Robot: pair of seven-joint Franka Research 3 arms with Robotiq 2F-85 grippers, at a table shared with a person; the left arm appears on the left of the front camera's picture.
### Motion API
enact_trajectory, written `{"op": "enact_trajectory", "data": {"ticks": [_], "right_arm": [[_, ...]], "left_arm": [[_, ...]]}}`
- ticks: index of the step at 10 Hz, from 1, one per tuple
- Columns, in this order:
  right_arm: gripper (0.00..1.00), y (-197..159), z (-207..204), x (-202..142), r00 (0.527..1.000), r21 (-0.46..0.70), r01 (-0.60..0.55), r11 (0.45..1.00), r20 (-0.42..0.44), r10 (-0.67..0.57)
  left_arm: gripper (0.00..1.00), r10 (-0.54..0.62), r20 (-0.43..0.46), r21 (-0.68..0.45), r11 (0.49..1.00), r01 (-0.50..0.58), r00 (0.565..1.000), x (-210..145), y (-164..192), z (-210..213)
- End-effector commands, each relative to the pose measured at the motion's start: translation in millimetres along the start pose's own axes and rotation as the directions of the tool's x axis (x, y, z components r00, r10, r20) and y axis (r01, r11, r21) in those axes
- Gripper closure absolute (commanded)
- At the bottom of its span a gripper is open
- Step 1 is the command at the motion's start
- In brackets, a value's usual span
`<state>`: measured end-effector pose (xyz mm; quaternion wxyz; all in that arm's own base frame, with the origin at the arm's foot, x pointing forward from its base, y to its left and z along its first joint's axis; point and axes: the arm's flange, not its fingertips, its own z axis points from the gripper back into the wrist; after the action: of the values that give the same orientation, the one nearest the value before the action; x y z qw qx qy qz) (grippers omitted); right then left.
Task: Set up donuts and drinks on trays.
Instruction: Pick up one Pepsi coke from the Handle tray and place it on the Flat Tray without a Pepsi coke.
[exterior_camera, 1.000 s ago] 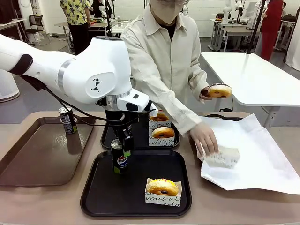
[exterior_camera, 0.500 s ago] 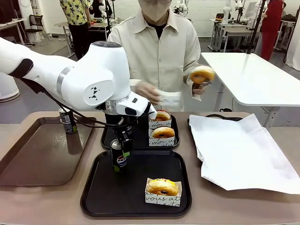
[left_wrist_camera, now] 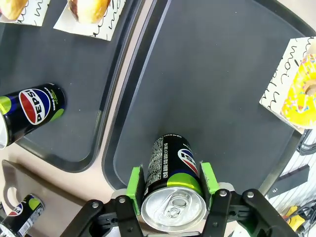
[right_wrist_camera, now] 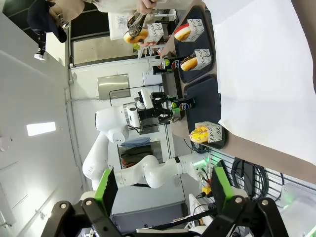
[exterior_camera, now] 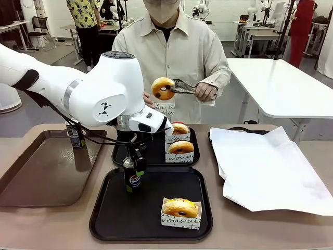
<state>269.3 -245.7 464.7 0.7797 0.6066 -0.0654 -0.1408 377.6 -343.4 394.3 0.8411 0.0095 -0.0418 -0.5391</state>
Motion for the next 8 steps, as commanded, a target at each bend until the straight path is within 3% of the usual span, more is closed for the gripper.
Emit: {"op": "enact_trajectory", "data": {"ticks": [1, 3, 5, 7, 8], "right_arm": [[0.0, 1, -1, 1, 1.0, 0.022, -0.012, 1.0, 0.006, 0.012], [0.0, 1, -1, 1, 1.0, 0.022, -0.012, 1.0, 0.006, 0.012], [0.0, 1, -1, 1, 1.0, 0.022, -0.012, 1.0, 0.006, 0.012], [0.0, 1, -1, 1, 1.0, 0.022, -0.012, 1.0, 0.006, 0.012], [0.0, 1, -1, 1, 1.0, 0.022, -0.012, 1.0, 0.006, 0.012]], "left_arm": [[0.43, 0.02, 0.017, 0.031, 0.999, -0.02, 1.0, -2, 1, 2], [0.34, 0.027, 0.021, 0.024, 0.999, -0.027, 0.999, -3, 3, 5], [0.0, 0.038, 0.016, 0.018, 0.999, -0.039, 0.999, -4, 4, 7], [0.0, 0.067, 0.031, 0.042, 0.997, -0.068, 0.997, -9, 7, 28], [0.05, 0.1, 0.034, 0.063, 0.993, -0.102, 0.994, -21, 12, 52]]}}
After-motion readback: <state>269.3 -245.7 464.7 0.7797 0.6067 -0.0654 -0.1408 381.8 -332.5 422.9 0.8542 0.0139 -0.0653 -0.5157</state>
